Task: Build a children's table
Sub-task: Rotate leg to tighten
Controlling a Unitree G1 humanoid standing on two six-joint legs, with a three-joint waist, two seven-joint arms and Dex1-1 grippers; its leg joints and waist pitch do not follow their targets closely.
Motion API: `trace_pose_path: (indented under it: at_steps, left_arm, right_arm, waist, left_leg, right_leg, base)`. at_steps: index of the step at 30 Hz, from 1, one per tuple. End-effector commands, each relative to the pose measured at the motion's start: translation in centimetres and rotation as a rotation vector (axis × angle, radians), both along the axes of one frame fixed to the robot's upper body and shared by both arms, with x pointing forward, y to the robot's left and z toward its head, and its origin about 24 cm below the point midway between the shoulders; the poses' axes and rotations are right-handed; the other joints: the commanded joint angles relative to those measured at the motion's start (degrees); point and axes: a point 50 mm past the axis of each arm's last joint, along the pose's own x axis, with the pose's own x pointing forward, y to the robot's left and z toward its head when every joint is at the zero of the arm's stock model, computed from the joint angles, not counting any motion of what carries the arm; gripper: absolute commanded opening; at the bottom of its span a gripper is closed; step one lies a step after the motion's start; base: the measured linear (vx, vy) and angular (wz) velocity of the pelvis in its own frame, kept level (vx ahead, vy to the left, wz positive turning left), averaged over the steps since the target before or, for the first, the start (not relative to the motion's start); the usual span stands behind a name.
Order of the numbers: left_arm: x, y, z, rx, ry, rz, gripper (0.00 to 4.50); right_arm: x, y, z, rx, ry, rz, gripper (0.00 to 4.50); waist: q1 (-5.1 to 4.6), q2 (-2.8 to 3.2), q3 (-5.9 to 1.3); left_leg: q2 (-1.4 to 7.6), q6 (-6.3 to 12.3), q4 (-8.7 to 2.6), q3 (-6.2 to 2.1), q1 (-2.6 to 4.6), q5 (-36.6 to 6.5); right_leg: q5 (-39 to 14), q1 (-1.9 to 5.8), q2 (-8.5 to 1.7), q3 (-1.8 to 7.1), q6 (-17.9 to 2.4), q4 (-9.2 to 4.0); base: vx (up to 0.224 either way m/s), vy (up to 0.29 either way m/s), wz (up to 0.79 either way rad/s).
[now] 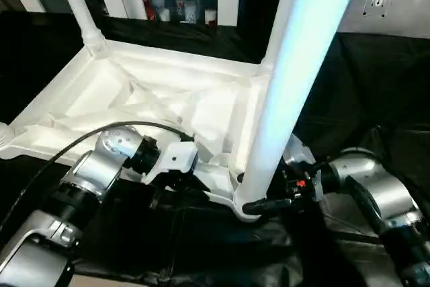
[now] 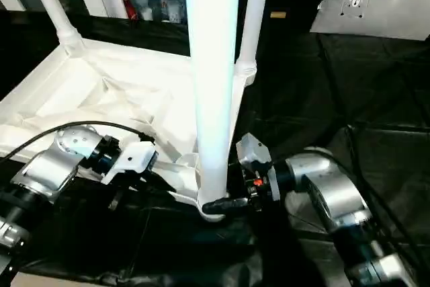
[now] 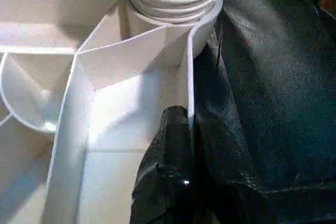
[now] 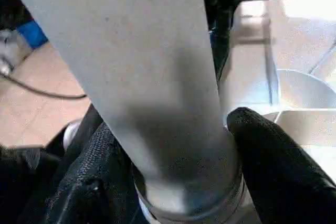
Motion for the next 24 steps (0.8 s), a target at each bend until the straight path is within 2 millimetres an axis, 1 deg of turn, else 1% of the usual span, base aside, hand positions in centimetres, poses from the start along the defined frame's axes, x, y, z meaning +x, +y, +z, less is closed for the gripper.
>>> trace_pose_path:
  at_steps: [1, 2, 3, 4, 5, 7, 8, 9, 10, 11, 12, 13, 14, 15, 16, 17, 18, 19, 20, 21, 22, 23, 24]
  left_arm:
    - [-0.5, -1.0, -0.6, -0.035, 0.032, 0.039, 0.0]
    - [-0.3, -1.3, -0.6, -0.049, 0.022, 0.112, 0.0]
    - [-0.3, -1.3, -0.6, -0.05, 0.021, 0.119, 0.0]
    - [0.0, -1.8, -0.5, -0.072, 0.013, 0.2, 0.0]
    - [0.1, -1.9, -0.5, -0.082, 0.013, 0.221, 0.0]
    - [0.1, -2.0, -0.5, -0.087, 0.013, 0.231, 0.0]
    - [0.2, -2.5, -0.4, -0.11, 0.015, 0.271, 0.0]
    - [0.4, -3.3, -0.2, -0.136, 0.015, 0.333, 0.0]
    - [0.5, -3.7, -0.2, -0.147, 0.014, 0.361, 0.0]
    - [0.8, -4.6, 0.0, -0.174, 0.013, 0.433, 0.0]
    - [1.0, -5.3, 0.2, -0.192, 0.014, 0.486, 0.0]
    - [1.0, -5.3, 0.2, -0.192, 0.014, 0.486, 0.0]
    - [1.2, -6.0, 0.3, -0.21, 0.013, 0.541, 0.0]
    - [1.4, -6.4, 0.4, -0.219, 0.01, 0.576, 0.0]
    - [1.5, -6.7, 0.5, -0.225, 0.008, 0.6, 0.0]
    - [1.9, -7.3, 0.7, -0.245, 0.003, 0.667, 0.0]
    - [1.9, -7.3, 0.7, -0.245, 0.003, 0.667, 0.0]
    - [2.4, -8.0, 0.9, -0.271, -0.015, 0.75, 0.0]
    - [2.4, -8.0, 0.9, -0.271, -0.015, 0.75, 0.0]
    - [2.7, -8.6, 1.1, -0.285, -0.024, 0.804, 0.0]
    - [2.9, -9.3, 1.4, -0.307, -0.048, 0.868, 0.0]
    - [2.9, -9.3, 1.4, -0.307, -0.048, 0.868, 0.0]
    - [2.7, -10.2, 1.8, -0.317, -0.066, 0.882, 0.0]
  right_arm:
    - [-0.3, 0.5, -0.2, 0.062, 0.041, -0.09, 2.59]
    - [-0.1, 0.7, -0.5, 0.081, 0.035, -0.193, 2.59]
    - [-0.1, 0.7, -0.6, 0.082, 0.034, -0.202, 2.59]
    - [0.2, 1.1, -1.0, 0.09, 0.02, -0.309, 2.59]
    - [0.3, 1.2, -1.1, 0.092, 0.018, -0.338, 2.59]
    - [0.3, 1.2, -1.1, 0.092, 0.016, -0.352, 2.58]
    - [0.5, 1.5, -1.2, 0.103, 0.01, -0.405, 2.57]
    - [0.9, 1.9, -1.4, 0.109, 0.003, -0.495, 2.57]
    - [1.1, 2.1, -1.4, 0.113, -0.001, -0.533, 2.57]
    - [1.6, 2.6, -1.5, 0.122, -0.008, -0.636, 2.57]
    - [1.9, 2.9, -1.6, 0.124, -0.011, -0.712, 2.57]
    - [1.9, 2.9, -1.6, 0.124, -0.011, -0.712, 2.56]
    - [2.3, 3.1, -1.6, 0.122, -0.015, -0.794, 2.56]
    - [2.6, 3.2, -1.7, 0.124, -0.012, -0.838, 2.55]
    - [2.7, 3.3, -1.7, 0.126, -0.009, -0.868, 2.54]
    - [3.1, 3.6, -1.7, 0.131, -0.002, -0.95, 2.54]
    - [3.1, 3.6, -1.7, 0.131, -0.002, -0.95, 2.53]
    - [3.5, 3.9, -1.7, 0.143, 0.013, -1.036, 2.53]
    - [3.5, 3.9, -1.7, 0.143, 0.013, -1.036, 2.53]
    - [3.8, 4.1, -1.7, 0.146, 0.016, -1.099, 2.53]
    - [4.2, 4.3, -1.8, 0.146, 0.019, -1.194, 2.53]
    - [4.2, 4.3, -1.8, 0.146, 0.019, -1.194, 2.53]
    - [4.4, 4.5, -1.7, 0.151, 0.003, -1.271, 2.53]
  waist:
    - [-0.24, -0.48, -4.05]
    - [-0.48, -0.51, -3.98]
    - [-0.65, -0.56, -3.83]
    - [-0.96, -0.55, -3.5]
    - [-1.12, -0.47, -3.37]
    - [-1.48, -0.63, -3.32]
    - [-1.97, -0.63, -3.4]
    - [-2.74, -0.5, -3.63]
    - [-2.88, -0.56, -3.61]
    - [-3.26, -0.54, -3.88]
    - [-3.52, -0.58, -3.79]
    - [-3.54, -0.67, -3.88]
    - [-3.59, -0.63, -3.99]
    - [-3.66, -0.64, -3.99]
    - [-3.79, -0.6, -4.22]
    - [-3.88, -0.5, -4.17]
    - [-3.8, -0.52, -4.2]
    - [-3.69, -0.56, -4.28]
    - [-3.61, -0.41, -4.3]
    - [-3.57, -0.44, -4.35]
    - [-3.75, -0.24, -4.39]
    - [-3.8, -0.21, -4.35]
    - [-3.63, -0.37, -4.47]
  left_leg:
    - [4.39, 7.91, -3.53, -1.48, 1.1, -2.6]
    - [4.2, 7.42, -3.67, -1.45, 1.09, -4.0]
    - [4.2, 6.88, -3.8, -1.4, 1.08, -4.8]
    - [4.08, 5.57, -4.07, -1.46, 1.15, -7.0]
    - [3.93, 4.18, -4.18, -1.59, 1.27, -9.0]
    - [3.85, 3.18, -4.4, -1.74, 1.02, -9.2]
    - [3.78, 2.98, -4.48, -1.85, 0.94, -9.2]
    - [3.94, 2.86, -4.39, -1.69, 0.99, -8.1]
    - [3.8, 3.11, -4.32, -1.67, 1.04, -8.3]
    - [3.69, 3.12, -4.16, -1.68, 0.96, -7.1]
    - [3.73, 2.99, -4.16, -1.55, 0.95, -6.7]
    - [3.45, 3.29, -4.05, -1.65, 0.91, -6.2]
    - [3.48, 3.3, -3.98, -1.58, 0.88, -5.2]
    - [3.27, 4.22, -3.88, -1.52, 0.75, -4.1]
    - [3.28, 4.91, -3.81, -1.4, 0.76, -2.7]
    - [3.26, 5.55, -3.71, -1.32, 0.81, -2.4]
    - [3.22, 5.68, -3.72, -1.36, 0.87, -2.7]
    - [3.13, 5.83, -3.68, -1.35, 0.76, -2.2]
    - [3.22, 6.13, -3.67, -1.41, 0.88, -2.3]
    - [3.15, 6.4, -3.64, -1.41, 0.75, -2.1]
    - [3.32, 6.21, -3.61, -1.28, 0.82, -2.0]
    - [3.42, 6.23, -3.64, -1.28, 1.03, -2.3]
    - [3.26, 6.02, -3.66, -1.36, 0.92, -2.0]
  right_leg:
    - [-0.4, 2.93, -5.86, 3.47, -15.8, -3.26]
    - [-2.7, 2.91, -5.83, 3.42, -15.6, -3.58]
    - [-4.2, 2.84, -5.83, 3.5, -15.3, -3.81]
    - [-8.8, 2.71, -5.86, 3.51, -14.7, -4.34]
    - [-13.4, 2.76, -6.0, 3.53, -13.7, -4.78]
    - [-15.7, 3.01, -6.05, 3.56, -12.7, -4.99]
    - [-15.7, 3.1, -5.89, 3.5, -12.0, -5.03]
    - [-12.4, 2.83, -5.73, 3.61, -12.7, -4.66]
    - [-12.2, 2.73, -5.7, 3.56, -12.9, -4.84]
    - [-10.9, 2.97, -5.8, 3.57, -13.4, -4.67]
    - [-10.4, 2.82, -5.72, 3.6, -13.6, -4.65]
    - [-10.8, 3.04, -5.73, 3.48, -13.4, -4.85]
    - [-9.5, 3.14, -5.68, 3.53, -13.4, -4.56]
    - [-7.7, 3.18, -5.56, 3.52, -13.4, -4.62]
    - [-5.1, 3.28, -5.4, 3.54, -13.6, -4.3]
    - [-3.6, 3.06, -5.31, 3.53, -14.1, -4.35]
    - [-3.7, 3.04, -5.31, 3.46, -14.2, -4.37]
    - [-3.4, 3.28, -5.28, 3.45, -13.9, -4.3]
    - [-3.4, 3.15, -5.31, 3.43, -14.0, -4.4]
    - [-2.8, 3.35, -5.23, 3.4, -13.8, -4.29]
    - [-2.2, 3.12, -5.2, 3.54, -13.9, -4.22]
    - [-2.5, 2.82, -5.19, 3.51, -14.1, -4.42]
    - [-2.4, 3.18, -5.24, 3.42, -13.9, -4.31]
  base:
    - [0.0, 0.0, 0.0]
    - [0.0, 0.0, 0.0]
    - [0.0, 0.0, 0.0]
    - [0.0, 0.0, 0.0]
    - [0.0, 0.0, 0.0]
    - [0.0, 0.0, 0.0]
    - [0.0, 0.0, 0.0]
    - [0.0, 0.0, 0.0]
    - [0.0, 0.0, 0.0]
    - [0.0, 0.0, 0.0]
    - [0.0, 0.0, 0.0]
    - [0.0, 0.0, 0.0]
    - [0.0, 0.0, 0.0]
    - [0.0, 0.0, 0.0]
    - [0.0, 0.0, 0.0]
    - [0.0, 0.0, 0.0]
    - [0.0, 0.0, 0.0]
    - [0.0, 0.0, 0.0]
    - [0.0, 0.0, 0.0]
    - [0.0, 0.0, 0.0]
    - [0.0, 0.0, 0.0]
    - [0.0, 0.0, 0.0]
    - [0.0, 0.0, 0.0]
